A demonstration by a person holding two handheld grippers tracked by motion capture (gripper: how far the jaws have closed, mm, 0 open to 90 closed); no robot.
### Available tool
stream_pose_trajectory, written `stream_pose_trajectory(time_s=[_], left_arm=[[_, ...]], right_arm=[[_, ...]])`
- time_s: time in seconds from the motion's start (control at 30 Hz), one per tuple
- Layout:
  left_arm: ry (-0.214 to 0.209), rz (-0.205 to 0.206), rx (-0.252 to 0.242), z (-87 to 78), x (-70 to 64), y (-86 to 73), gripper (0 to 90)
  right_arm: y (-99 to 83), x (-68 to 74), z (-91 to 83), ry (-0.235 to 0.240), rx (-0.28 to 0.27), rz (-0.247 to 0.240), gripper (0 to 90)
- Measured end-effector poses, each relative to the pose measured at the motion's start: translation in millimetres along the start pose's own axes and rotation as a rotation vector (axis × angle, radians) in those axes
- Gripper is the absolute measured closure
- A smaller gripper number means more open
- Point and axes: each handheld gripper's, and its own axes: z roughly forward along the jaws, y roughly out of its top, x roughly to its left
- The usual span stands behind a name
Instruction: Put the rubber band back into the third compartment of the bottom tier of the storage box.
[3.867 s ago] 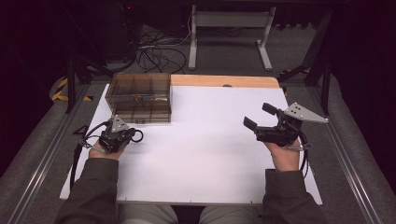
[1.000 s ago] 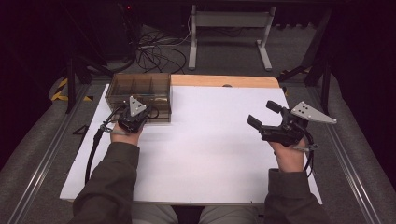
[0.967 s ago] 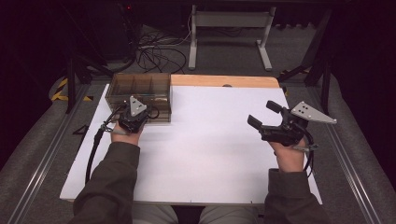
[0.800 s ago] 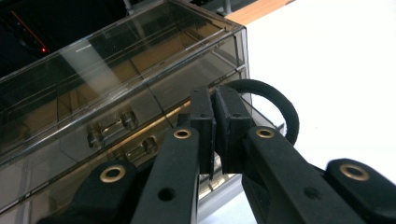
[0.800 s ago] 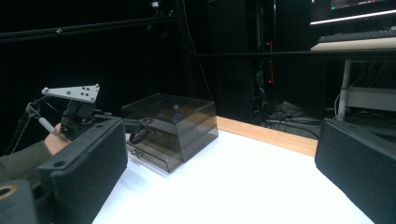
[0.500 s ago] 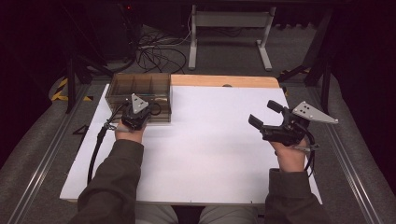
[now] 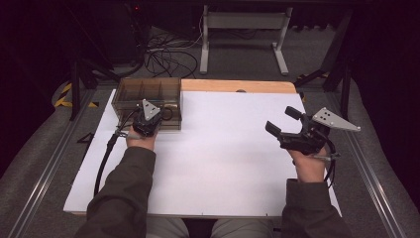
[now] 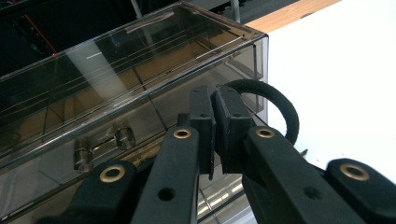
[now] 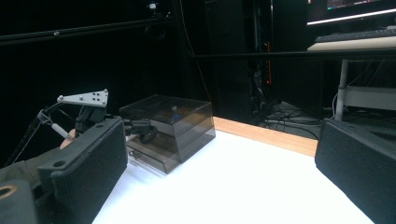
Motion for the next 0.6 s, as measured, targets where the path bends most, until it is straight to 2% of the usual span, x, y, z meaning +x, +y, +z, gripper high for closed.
stream_pose_trajectory(time_s=[0.03, 0.33, 0.6], left_arm=[[-0.003, -0.010, 0.001, 1.2, -0.9, -0.8, 85.8], [0.022, 0.001, -0.011, 10.7, -5.3, -5.2, 85.9], [0.059, 0.034, 0.007, 19.3, -8.3, -14.9, 85.8]], right_arm=[[-0.3, -0.5, 0.0, -0.001, 0.002, 0.001, 3.1], [-1.9, -2.6, 1.1, -0.004, 0.009, 0.004, 3.1], [-2.0, -3.6, 0.3, -0.009, 0.005, 0.010, 3.1]])
